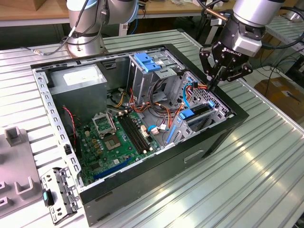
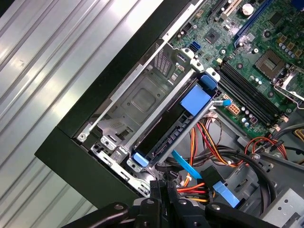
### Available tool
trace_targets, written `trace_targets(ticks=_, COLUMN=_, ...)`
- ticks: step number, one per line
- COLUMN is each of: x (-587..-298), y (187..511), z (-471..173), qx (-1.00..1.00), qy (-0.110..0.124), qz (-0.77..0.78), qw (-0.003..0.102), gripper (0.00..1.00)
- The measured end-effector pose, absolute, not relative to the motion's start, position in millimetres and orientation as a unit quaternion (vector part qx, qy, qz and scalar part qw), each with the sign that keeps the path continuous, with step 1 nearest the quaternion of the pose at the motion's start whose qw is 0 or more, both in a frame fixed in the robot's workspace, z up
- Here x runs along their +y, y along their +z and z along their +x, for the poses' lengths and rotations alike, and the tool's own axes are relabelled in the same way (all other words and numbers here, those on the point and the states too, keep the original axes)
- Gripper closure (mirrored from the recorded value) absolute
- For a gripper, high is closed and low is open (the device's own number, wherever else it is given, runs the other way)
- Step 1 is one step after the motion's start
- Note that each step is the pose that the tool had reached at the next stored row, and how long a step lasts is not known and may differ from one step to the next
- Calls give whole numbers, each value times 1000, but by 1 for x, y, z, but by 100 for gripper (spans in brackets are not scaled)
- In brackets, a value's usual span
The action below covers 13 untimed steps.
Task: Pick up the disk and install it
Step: 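Insert the first disk wire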
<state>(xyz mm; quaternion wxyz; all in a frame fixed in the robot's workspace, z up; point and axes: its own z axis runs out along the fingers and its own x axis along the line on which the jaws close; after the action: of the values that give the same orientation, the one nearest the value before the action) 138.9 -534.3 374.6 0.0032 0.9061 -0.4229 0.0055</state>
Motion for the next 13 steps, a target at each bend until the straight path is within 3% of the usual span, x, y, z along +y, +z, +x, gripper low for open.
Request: trace_targets(ticks=13, x=-534, y=375, z=139, qx=-490, qy=5, qz=872, qw=4, gripper=84)
